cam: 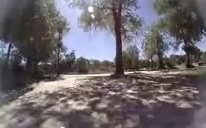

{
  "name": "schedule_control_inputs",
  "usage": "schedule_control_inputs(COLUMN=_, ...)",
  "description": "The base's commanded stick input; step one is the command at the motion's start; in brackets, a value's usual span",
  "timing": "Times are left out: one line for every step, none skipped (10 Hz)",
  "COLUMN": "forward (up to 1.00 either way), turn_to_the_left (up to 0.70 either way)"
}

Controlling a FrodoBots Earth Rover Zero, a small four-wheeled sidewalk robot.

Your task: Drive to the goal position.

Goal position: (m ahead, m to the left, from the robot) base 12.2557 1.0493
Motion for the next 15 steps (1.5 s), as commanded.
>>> schedule_control_inputs(forward=0.85, turn_to_the_left=0.34)
schedule_control_inputs(forward=0.85, turn_to_the_left=0.34)
schedule_control_inputs(forward=0.85, turn_to_the_left=0.00)
schedule_control_inputs(forward=0.85, turn_to_the_left=0.00)
schedule_control_inputs(forward=0.85, turn_to_the_left=0.00)
schedule_control_inputs(forward=0.85, turn_to_the_left=0.00)
schedule_control_inputs(forward=0.85, turn_to_the_left=0.00)
schedule_control_inputs(forward=0.85, turn_to_the_left=0.00)
schedule_control_inputs(forward=0.85, turn_to_the_left=0.00)
schedule_control_inputs(forward=0.85, turn_to_the_left=0.00)
schedule_control_inputs(forward=0.85, turn_to_the_left=0.00)
schedule_control_inputs(forward=0.85, turn_to_the_left=0.00)
schedule_control_inputs(forward=0.85, turn_to_the_left=0.00)
schedule_control_inputs(forward=0.85, turn_to_the_left=0.00)
schedule_control_inputs(forward=0.85, turn_to_the_left=0.00)
